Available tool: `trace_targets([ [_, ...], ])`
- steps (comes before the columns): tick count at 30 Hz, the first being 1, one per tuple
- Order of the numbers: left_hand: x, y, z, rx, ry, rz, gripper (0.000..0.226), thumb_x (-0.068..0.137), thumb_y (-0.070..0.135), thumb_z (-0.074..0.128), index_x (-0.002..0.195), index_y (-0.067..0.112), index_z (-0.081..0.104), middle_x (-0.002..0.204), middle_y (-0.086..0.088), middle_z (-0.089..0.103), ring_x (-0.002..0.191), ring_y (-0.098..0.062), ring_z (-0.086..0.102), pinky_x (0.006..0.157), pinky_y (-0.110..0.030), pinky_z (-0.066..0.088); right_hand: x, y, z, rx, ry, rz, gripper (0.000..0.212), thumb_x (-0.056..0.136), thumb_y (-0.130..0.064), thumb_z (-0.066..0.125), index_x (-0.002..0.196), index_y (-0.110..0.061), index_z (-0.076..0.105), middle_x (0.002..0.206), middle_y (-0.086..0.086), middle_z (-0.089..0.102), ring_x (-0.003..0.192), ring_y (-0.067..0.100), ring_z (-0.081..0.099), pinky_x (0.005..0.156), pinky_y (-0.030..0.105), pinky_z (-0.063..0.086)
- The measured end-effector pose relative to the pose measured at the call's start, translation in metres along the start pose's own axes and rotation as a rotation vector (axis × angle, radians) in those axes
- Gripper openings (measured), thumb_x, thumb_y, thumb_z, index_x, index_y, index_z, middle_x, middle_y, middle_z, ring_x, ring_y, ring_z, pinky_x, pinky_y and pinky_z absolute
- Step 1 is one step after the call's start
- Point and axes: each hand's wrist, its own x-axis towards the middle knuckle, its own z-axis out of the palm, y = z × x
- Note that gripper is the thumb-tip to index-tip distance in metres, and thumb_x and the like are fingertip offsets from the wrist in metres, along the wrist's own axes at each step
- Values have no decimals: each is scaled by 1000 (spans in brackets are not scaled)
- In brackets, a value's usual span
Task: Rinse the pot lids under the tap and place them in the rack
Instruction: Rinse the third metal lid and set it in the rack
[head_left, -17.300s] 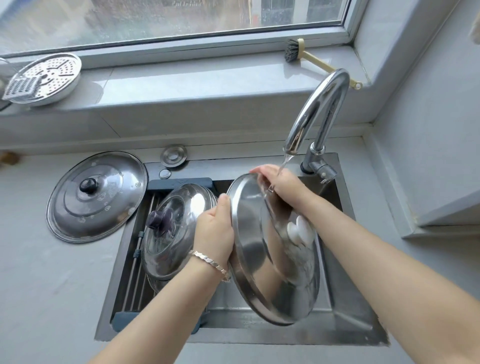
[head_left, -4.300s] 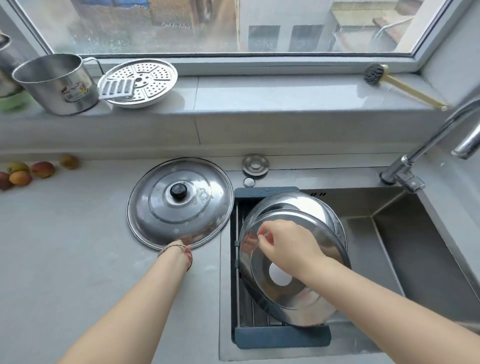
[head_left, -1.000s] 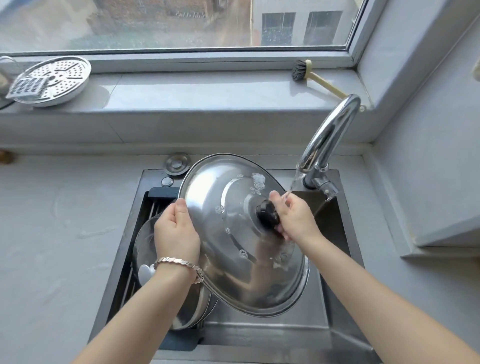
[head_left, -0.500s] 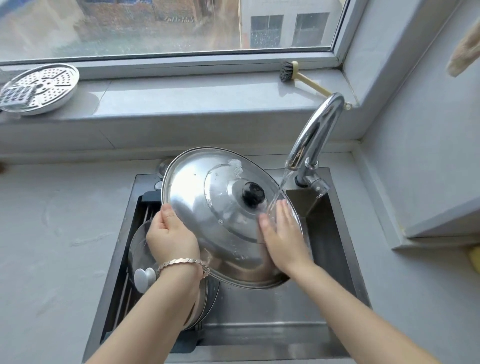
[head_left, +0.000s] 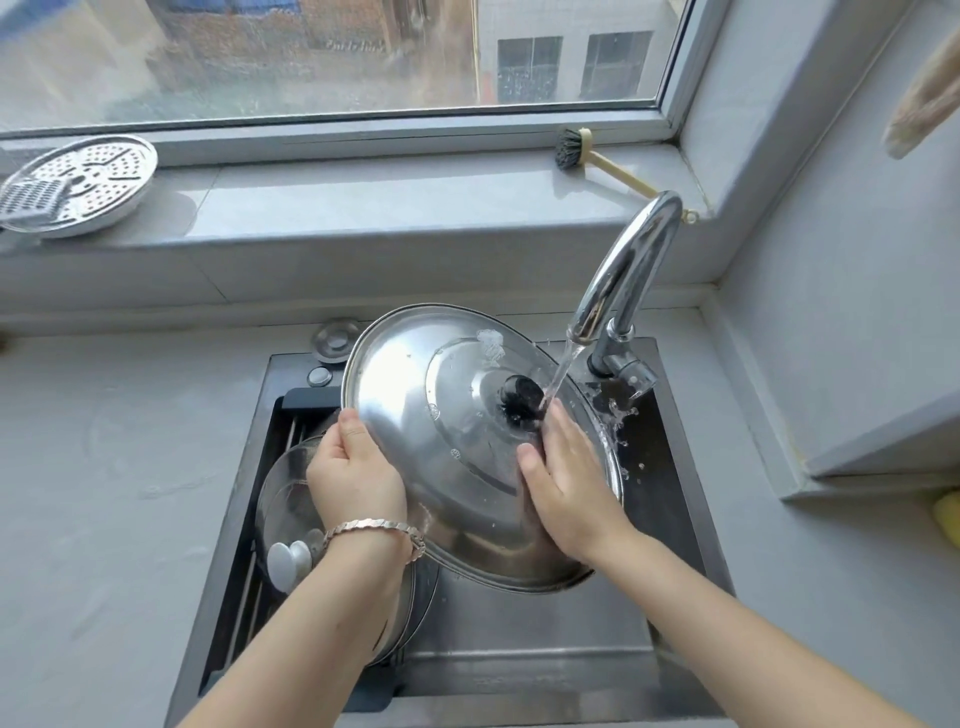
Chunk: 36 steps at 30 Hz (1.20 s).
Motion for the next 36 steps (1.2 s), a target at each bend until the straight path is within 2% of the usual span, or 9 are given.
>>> trace_targets([
  [6,-10,-8,0,-30,-186,119,48,97,29,40,71,-11,49,53,-6,35,53,-18,33,39,-16,27,55,38,-27,301,-30,328,54,99,-38,28,147,-14,21,155,1,17,145,15,8,119,33,4],
  [8,-13,-10,1,-39,-220,171,45,96,26,41,64,-6,47,53,-7,35,53,-15,34,41,-18,27,63,32,-35,287,-117,246,54,93,-51,31,141,-26,27,149,-7,24,145,14,8,119,38,6],
  [13,-18,-9,15,-16,-242,217,45,96,21,42,53,10,34,52,-4,29,49,-11,26,43,-20,24,48,-34,-26,-132,-185,-93,58,96,-43,23,149,-25,8,158,-4,-3,145,13,-9,116,32,-7],
  [18,-14,-13,21,-120,-261,42,41,96,22,44,57,9,50,56,-2,48,54,-11,40,54,-23,38,-3,-65,15,-288,115,-396,55,89,-34,24,136,-14,46,147,4,40,140,22,29,113,29,9],
  [24,-27,-15,12,-23,-271,186,47,95,24,44,52,13,27,50,0,22,45,-9,21,44,-21,19,55,-47,-12,-120,-28,146,57,98,-40,20,149,-14,14,158,3,7,146,17,-1,118,36,-2],
  [28,-14,-18,17,-55,-246,102,47,95,23,45,51,8,40,50,-2,33,44,-6,28,42,-17,26,2,-64,10,-157,-32,-339,65,89,-41,13,147,-14,24,157,1,17,145,12,4,115,26,-8],
  [30,-12,-20,15,-44,-253,107,44,96,24,44,57,4,46,53,-3,36,48,-7,29,44,-17,28,3,-58,8,-165,-53,-412,63,89,-42,15,146,-17,27,156,-2,20,145,9,5,116,25,-7],
  [34,-21,-17,12,2,-275,201,47,96,24,44,52,12,30,50,-3,25,48,-10,23,46,-24,22,45,-44,-12,-86,-38,48,51,99,-36,21,148,-20,19,158,-1,10,145,13,0,119,36,-2],
  [36,-22,-17,12,-7,-284,209,46,95,23,44,53,8,35,51,-5,28,52,-15,26,50,-28,24,38,-53,-7,-143,-55,15,58,96,-41,16,148,-15,15,158,3,6,146,16,-3,117,34,-5],
])
